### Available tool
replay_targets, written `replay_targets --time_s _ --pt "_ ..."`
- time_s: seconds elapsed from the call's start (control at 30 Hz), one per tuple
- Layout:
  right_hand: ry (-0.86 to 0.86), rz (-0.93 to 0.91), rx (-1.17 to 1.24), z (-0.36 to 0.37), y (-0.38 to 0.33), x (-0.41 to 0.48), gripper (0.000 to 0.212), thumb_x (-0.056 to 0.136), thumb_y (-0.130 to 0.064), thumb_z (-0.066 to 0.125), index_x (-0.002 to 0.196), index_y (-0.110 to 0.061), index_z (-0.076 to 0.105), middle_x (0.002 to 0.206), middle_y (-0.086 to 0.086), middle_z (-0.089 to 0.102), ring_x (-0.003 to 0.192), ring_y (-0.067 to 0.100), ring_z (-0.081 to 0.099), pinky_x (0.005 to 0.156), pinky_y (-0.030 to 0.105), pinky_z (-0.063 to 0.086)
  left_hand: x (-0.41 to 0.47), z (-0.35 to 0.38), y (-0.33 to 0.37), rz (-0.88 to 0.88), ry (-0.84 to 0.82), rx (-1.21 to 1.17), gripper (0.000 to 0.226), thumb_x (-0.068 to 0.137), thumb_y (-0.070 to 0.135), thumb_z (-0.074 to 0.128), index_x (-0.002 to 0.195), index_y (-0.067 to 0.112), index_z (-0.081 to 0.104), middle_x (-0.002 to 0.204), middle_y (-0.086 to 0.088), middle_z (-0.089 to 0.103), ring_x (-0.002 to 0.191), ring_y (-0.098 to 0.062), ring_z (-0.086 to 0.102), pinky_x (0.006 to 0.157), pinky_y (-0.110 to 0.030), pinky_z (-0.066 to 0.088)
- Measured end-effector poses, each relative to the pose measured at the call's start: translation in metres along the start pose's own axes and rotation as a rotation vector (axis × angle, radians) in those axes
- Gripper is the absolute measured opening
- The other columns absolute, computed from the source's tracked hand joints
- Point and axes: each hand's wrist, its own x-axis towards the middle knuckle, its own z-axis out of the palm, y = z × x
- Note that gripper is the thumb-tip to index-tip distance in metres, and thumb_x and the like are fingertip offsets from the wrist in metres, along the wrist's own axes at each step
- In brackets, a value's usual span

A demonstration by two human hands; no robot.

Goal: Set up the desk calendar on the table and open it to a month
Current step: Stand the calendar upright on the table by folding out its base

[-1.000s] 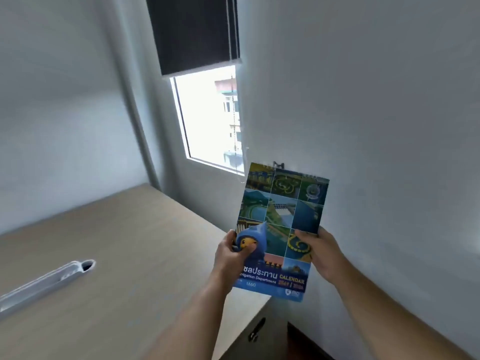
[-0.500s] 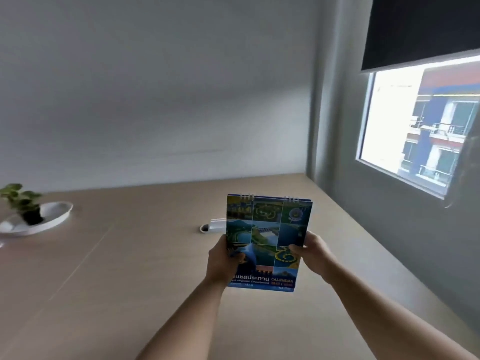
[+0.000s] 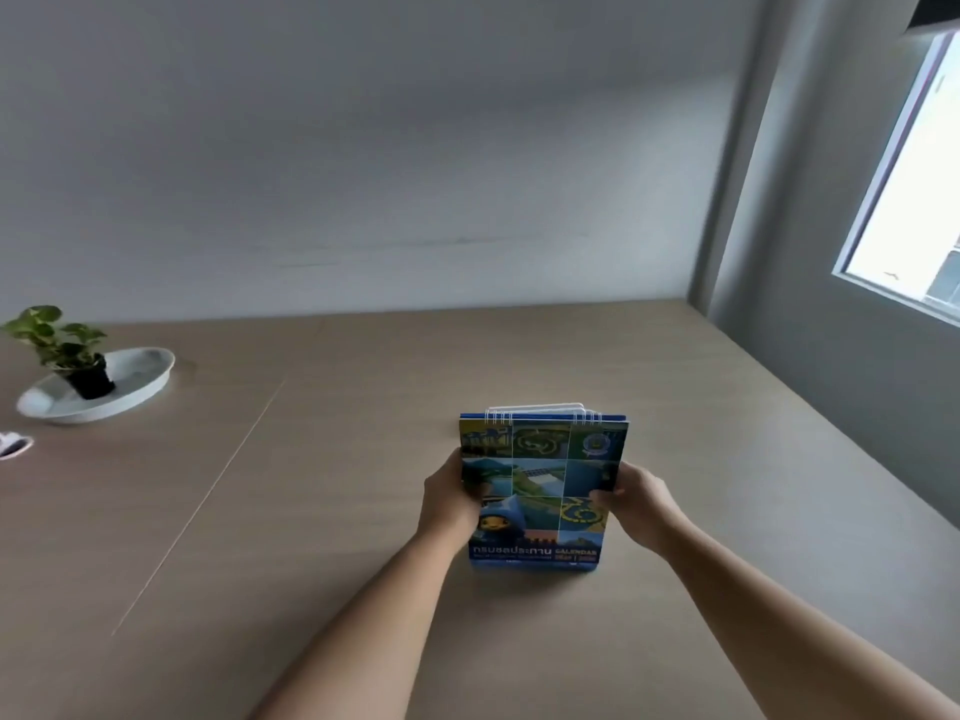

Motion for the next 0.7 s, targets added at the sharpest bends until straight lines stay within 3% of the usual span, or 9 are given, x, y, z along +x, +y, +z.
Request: replay_targets --time_s 0.07,0.13,0.23,0.33,0.4,0.47,0.6,0.7 --pt "-0.004 0.002 -0.23 -0.011 -0.001 0.01 0.016 0.078 -0.022 0.064 0.089 -0.011 0.064 0.085 0.007 0.069 0.082 0.026 0.064 0.06 0.029 0.047 0.014 0.003 0.001 -0.016 -0.02 -0.007 0.021 0.089 0.007 0.053 0.104 0.018 0.063 0.106 -0.001 0.07 0.089 -0.012 0.066 0.07 -0.019 0.048" --pt "0.055 0.019 -0.349 -0.025 0.001 0.02 0.04 0.071 -0.04 0.073 0.094 -0.01 0.059 0.086 0.002 0.062 0.083 0.024 0.06 0.057 0.028 0.042 0.022 0.005 0.006 -0.016 -0.04 0.042 0.025 0.089 0.003 0.054 0.11 0.013 0.062 0.115 -0.006 0.068 0.096 -0.017 0.062 0.078 -0.025 0.046" --pt "-0.014 -0.035 -0.149 -0.037 -0.007 0.035 0.071 0.062 -0.033 0.083 0.121 -0.017 0.048 0.107 -0.005 0.053 0.099 0.017 0.051 0.077 0.03 0.043 0.027 0.007 0.009 -0.005 -0.051 0.121 0.03 0.088 0.004 0.056 0.117 0.012 0.059 0.123 -0.009 0.066 0.111 -0.025 0.062 0.086 -0.027 0.045" --pt "-0.192 -0.024 0.071 -0.034 -0.021 0.047 0.056 0.067 -0.01 0.081 0.118 -0.011 0.058 0.115 0.005 0.066 0.099 0.019 0.06 0.077 0.026 0.051 0.028 0.009 0.006 0.018 -0.042 0.172 0.033 0.085 0.005 0.061 0.117 0.013 0.058 0.123 -0.011 0.065 0.112 -0.028 0.062 0.087 -0.031 0.047" --pt "-0.186 -0.017 0.08 -0.034 -0.022 0.052 0.042 0.069 -0.004 0.077 0.109 -0.004 0.065 0.112 0.013 0.069 0.094 0.022 0.063 0.079 0.029 0.052 0.029 0.009 0.003 0.013 0.044 0.151 0.035 0.079 0.009 0.071 0.11 0.013 0.054 0.121 -0.013 0.058 0.103 -0.027 0.063 0.077 -0.03 0.052" --pt "-0.168 -0.038 0.031 -0.034 -0.018 0.056 0.038 0.07 -0.005 0.077 0.107 -0.003 0.067 0.108 0.013 0.07 0.092 0.024 0.064 0.079 0.033 0.054 0.028 0.01 0.003 -0.035 0.125 0.053 0.052 0.07 0.018 0.081 0.106 0.015 0.043 0.122 -0.008 0.048 0.099 -0.023 0.06 0.07 -0.028 0.051" --pt "-0.077 -0.094 -0.028 -0.029 -0.012 0.048 0.036 0.074 -0.013 0.075 0.108 -0.007 0.066 0.098 0.01 0.07 0.084 0.024 0.067 0.07 0.036 0.058 0.032 0.017 0.029 -0.093 0.072 -0.19 0.078 0.075 0.045 0.071 0.135 0.018 0.029 0.14 -0.01 0.038 0.118 -0.024 0.046 0.091 -0.033 0.042" --pt "-0.024 -0.131 -0.069 -0.02 -0.008 0.033 0.028 0.078 -0.02 0.071 0.102 -0.006 0.07 0.094 0.011 0.073 0.078 0.024 0.069 0.068 0.034 0.057 0.041 0.032 0.065 -0.105 -0.026 -0.254 0.092 0.071 0.067 0.06 0.142 0.025 0.022 0.151 -0.012 0.034 0.134 -0.03 0.04 0.111 -0.042 0.034"
